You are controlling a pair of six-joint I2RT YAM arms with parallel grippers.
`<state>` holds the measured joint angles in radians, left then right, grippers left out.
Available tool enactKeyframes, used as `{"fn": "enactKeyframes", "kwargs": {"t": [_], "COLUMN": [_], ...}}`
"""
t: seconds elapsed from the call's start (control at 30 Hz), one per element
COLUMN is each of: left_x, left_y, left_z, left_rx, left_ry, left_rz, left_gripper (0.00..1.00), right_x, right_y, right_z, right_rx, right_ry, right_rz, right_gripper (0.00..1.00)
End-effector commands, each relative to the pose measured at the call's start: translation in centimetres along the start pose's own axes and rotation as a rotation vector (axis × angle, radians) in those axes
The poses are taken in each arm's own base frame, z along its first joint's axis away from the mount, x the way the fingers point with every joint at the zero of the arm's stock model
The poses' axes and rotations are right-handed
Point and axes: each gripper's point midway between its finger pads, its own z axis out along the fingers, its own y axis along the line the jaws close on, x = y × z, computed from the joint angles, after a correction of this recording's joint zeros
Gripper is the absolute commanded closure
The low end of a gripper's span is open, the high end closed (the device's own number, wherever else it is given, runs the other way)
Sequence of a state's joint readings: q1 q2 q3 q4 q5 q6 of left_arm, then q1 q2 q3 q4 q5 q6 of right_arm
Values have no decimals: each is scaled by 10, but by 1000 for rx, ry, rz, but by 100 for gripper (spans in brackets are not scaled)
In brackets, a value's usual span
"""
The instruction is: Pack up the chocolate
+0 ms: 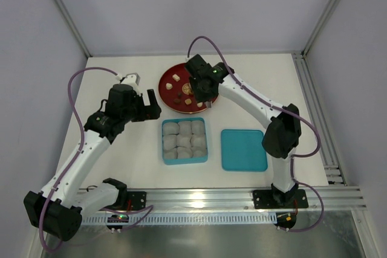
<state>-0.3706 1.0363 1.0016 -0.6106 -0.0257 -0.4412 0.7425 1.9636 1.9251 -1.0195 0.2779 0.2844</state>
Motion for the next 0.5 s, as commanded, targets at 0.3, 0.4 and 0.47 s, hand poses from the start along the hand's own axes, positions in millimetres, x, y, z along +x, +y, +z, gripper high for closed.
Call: {"fn": "enactKeyframes", "kwargs": {"t": [0.3, 0.4, 0.47], "left_x": [-9, -9, -10], "left_y": [-2, -2, -2], "left_z": [-2, -3, -3], "left_rx": [14, 15, 15], "left_ry": [-37, -39, -41], "left_rz": [-10, -10, -11], "left_gripper": [0, 0, 0], "right_x": [-11, -9, -9], "right_y": [17, 17, 17], "right_z": [7, 12, 14], "right_rx": [-8, 0, 5], "right_ry": [-13, -3, -1], "right_rz": [29, 30, 30], "right_gripper": [60, 60, 60]}}
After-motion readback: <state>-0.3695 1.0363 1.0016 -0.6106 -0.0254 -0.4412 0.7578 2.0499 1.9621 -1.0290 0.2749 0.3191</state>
